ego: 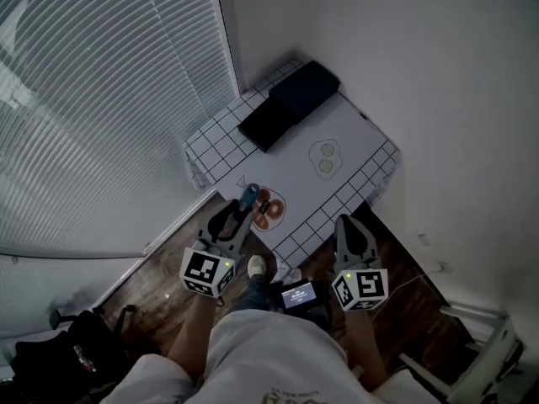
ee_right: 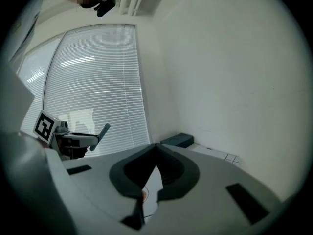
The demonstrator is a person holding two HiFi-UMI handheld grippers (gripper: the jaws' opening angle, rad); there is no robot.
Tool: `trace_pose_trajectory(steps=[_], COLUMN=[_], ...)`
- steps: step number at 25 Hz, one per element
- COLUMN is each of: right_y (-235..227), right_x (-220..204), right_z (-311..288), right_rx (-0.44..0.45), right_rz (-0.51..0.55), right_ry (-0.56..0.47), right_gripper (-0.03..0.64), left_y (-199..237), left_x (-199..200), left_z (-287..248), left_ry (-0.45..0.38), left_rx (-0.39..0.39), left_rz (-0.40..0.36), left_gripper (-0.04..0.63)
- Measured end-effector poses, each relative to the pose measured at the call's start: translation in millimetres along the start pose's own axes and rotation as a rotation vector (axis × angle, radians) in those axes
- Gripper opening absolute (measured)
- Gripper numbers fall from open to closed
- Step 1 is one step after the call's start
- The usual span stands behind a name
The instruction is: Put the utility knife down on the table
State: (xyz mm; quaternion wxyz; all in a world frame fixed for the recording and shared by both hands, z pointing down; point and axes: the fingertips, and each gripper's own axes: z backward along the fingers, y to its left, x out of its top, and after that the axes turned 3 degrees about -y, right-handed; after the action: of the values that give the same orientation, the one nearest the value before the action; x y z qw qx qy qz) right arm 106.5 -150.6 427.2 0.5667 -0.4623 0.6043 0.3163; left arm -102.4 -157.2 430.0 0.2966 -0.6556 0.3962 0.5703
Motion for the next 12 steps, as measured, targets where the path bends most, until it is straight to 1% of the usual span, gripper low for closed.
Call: trace_pose_trajectory(steps=[12], right_y=[-18], right_x=[-30], right_z=[-22], right_rx=[-0.028], right_rz=[-0.013], right_ry=[0.067], right_gripper=[0.008], left_y=[4], left_x=[-40], left_z=[-38], left_ry=[0.108], left_rx=[-0.052], left_rz=[-0.001], left_gripper=[0.144])
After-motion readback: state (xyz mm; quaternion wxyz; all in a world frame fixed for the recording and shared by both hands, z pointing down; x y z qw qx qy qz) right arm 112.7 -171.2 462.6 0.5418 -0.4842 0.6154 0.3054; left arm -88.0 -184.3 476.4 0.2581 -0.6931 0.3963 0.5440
